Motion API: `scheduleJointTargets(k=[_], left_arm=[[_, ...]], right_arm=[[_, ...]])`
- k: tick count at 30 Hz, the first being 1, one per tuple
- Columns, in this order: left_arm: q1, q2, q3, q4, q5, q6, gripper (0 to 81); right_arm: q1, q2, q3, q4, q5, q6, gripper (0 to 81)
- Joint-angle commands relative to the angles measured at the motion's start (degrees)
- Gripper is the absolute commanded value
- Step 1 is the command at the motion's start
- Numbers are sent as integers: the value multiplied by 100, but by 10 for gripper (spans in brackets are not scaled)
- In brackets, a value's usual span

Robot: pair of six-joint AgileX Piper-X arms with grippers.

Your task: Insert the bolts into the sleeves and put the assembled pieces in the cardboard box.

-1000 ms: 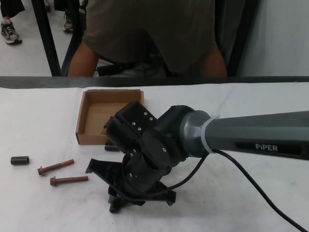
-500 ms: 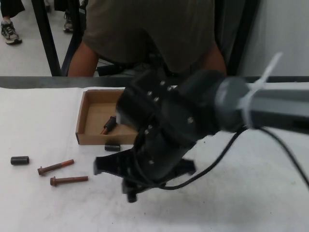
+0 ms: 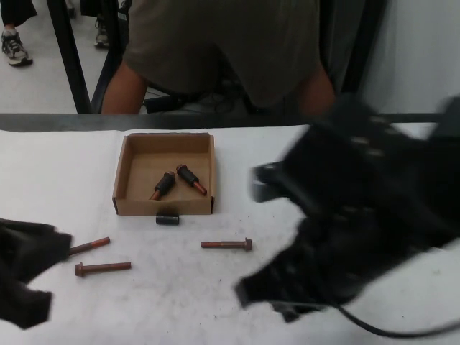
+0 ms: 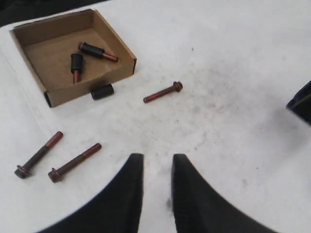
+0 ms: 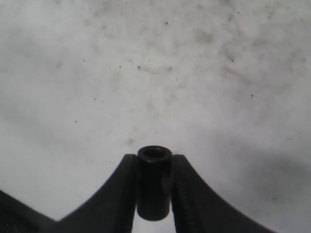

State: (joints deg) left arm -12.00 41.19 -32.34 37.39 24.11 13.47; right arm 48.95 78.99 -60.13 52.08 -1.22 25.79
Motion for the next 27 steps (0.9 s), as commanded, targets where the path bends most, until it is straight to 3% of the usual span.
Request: scheduleJointTargets(k=[1, 7, 12, 17, 20, 27], left_arm=[[-17, 349, -92, -318, 119, 437, 232], [-238, 1714, -424, -1037, 124, 1094, 376], [-963, 2678, -918, -1679, -178, 2221, 373], [-1577, 3836, -1630, -1650, -962, 3275, 373], [-1778, 4556, -2050, -1579, -1380, 3557, 373], [-2003, 5867, -3161, -885, -1379, 4130, 373]], right_arm=[[-1, -840, 555, 4, 26, -66, 3], [-1, -1882, 1027, 4, 26, -47, 3], [-1, -2402, 1234, 206, 26, -47, 3], [-1, -2699, 1296, 424, 26, -123, 3], [-1, -2844, 1296, 426, 26, -277, 3], [-1, -2973, 1296, 426, 48, -328, 3]])
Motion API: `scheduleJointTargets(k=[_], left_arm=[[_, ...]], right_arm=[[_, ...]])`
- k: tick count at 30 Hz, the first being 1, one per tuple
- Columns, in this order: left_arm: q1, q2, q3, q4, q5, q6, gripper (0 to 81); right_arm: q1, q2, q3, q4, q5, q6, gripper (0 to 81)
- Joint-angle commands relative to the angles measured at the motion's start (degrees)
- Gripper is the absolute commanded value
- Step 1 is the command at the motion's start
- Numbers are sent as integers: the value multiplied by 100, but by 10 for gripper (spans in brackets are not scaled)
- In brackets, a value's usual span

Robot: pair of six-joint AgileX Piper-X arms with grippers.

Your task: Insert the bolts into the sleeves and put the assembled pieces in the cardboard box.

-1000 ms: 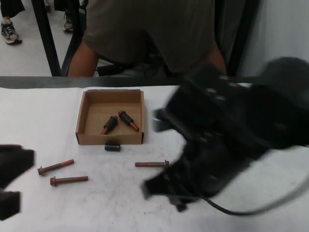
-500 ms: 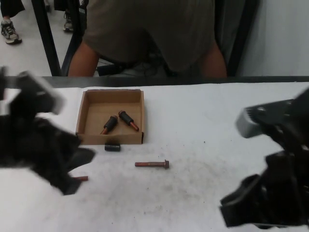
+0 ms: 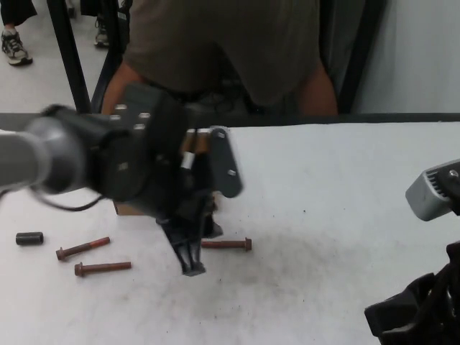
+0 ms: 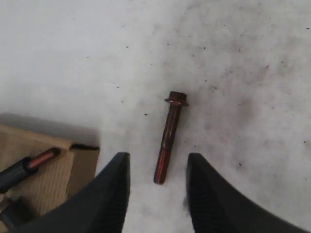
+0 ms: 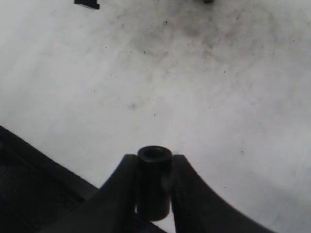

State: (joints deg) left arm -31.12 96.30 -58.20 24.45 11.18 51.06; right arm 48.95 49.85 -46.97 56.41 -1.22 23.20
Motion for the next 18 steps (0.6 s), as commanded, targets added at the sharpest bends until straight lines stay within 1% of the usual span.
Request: scheduleJointTargets(k=[1, 3, 15, 18], left_arm=[[-101, 454, -663, 460, -86, 512, 373], [-95, 661, -839, 499, -86, 691, 373], [-105, 1421, -1611, 1098, 117, 853, 373], [-156, 1427, -1613, 1097, 344, 855, 358]], right_arm=[[-1, -59, -20, -7, 47, -104, 3], [-1, -73, -20, -7, 47, -138, 3], [-1, -72, -20, -7, 47, -304, 3], [-1, -72, -20, -22, 47, -298, 3]])
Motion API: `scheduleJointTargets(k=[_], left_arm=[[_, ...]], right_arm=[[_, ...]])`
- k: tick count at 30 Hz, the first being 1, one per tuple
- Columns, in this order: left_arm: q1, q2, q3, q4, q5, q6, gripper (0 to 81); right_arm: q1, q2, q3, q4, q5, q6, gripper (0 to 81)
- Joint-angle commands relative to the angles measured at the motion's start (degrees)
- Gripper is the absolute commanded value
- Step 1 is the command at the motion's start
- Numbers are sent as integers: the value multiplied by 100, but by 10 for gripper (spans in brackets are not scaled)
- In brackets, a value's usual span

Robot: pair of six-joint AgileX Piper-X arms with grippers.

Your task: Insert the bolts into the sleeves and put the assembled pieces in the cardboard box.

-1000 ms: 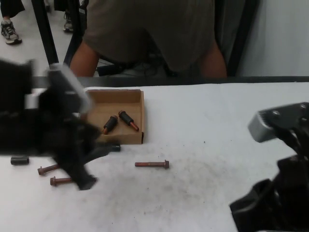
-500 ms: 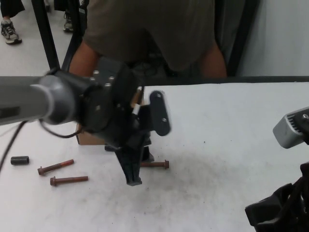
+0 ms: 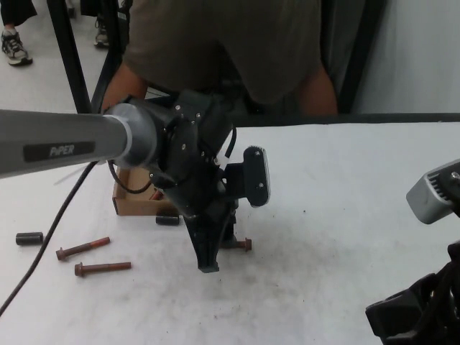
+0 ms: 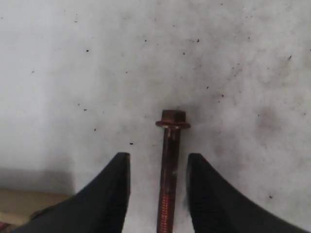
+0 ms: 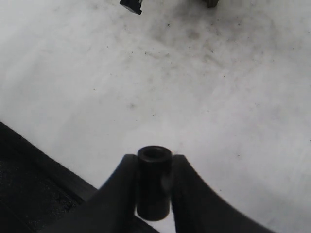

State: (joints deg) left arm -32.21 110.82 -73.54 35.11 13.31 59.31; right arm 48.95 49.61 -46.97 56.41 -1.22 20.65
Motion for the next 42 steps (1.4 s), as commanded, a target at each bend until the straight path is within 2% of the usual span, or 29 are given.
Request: scheduleJointTargets(k=[1, 11, 24, 31, 39, 42], left_arm=[[-65, -13, -79, 31, 152, 30, 347], [-177, 225, -91, 200, 211, 11, 343], [-163, 368, -91, 202, -57, 79, 343], [-148, 464, -91, 155, -629, 276, 343], [-37, 486, -91, 202, -547, 246, 342], [-37, 486, -91, 202, -504, 246, 295]], right_arm=[[-1, -49, -20, -31, 47, -54, 3], [-1, -49, -20, -52, 47, -160, 3], [-1, -49, -20, -52, 15, -171, 3], [-1, -49, -20, -52, -46, -171, 3], [-1, -49, -20, -52, -46, -171, 3], [-1, -49, -20, -52, -46, -171, 3]])
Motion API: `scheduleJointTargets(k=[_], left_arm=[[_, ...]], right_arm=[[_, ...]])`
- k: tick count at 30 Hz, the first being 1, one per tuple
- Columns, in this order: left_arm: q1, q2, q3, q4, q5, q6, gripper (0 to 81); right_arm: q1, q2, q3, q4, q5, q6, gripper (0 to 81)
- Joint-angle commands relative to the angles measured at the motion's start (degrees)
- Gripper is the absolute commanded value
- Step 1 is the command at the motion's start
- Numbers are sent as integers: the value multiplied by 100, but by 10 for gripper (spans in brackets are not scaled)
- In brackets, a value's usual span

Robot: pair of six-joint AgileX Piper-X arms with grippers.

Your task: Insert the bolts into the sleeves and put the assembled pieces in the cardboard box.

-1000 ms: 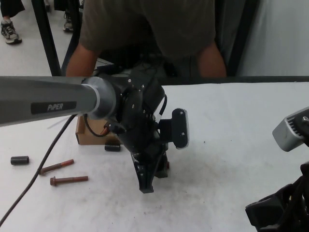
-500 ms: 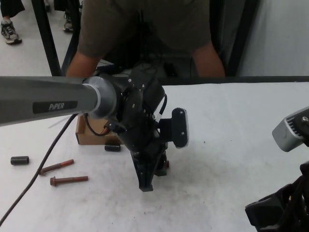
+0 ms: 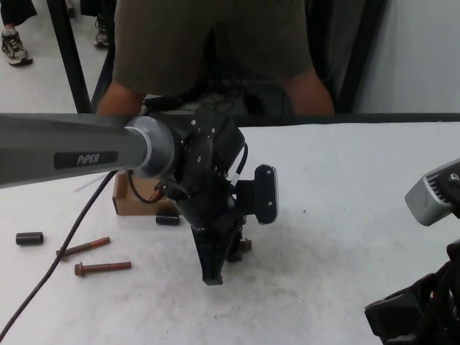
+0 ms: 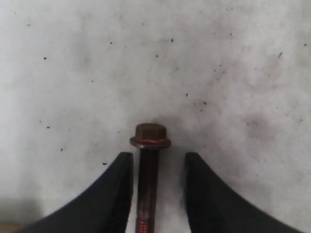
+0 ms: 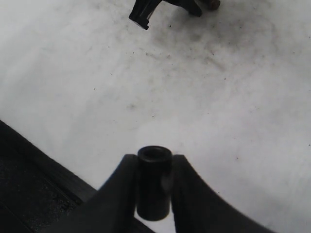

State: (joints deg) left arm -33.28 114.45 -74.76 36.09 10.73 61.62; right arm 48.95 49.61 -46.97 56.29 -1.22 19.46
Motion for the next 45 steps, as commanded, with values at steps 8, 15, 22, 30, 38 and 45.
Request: scheduleJointTargets(k=[8, 15, 22, 30, 38, 45], left_arm=[[-99, 67, 30, 122, -520, 16, 6], [-492, -501, 16, 542, -562, -833, 8], [-379, -1579, 68, 1218, -297, -2947, 8], [182, -3250, 853, 703, 764, -4387, 8], [1089, -5071, 2265, -819, 2058, -6061, 8], [1738, -6302, 3456, -2324, 2893, -7678, 8]], right_arm=[[-1, -49, -20, -40, -46, -53, 3], [-1, -49, -33, 4, -45, -97, 3], [14, -49, -69, 16, -106, -333, 3], [12, -32, -13, -643, -726, -333, 3], [198, 527, 15, -2005, -1693, -91, 3], [649, 1399, 15, -3282, -1814, -93, 3]])
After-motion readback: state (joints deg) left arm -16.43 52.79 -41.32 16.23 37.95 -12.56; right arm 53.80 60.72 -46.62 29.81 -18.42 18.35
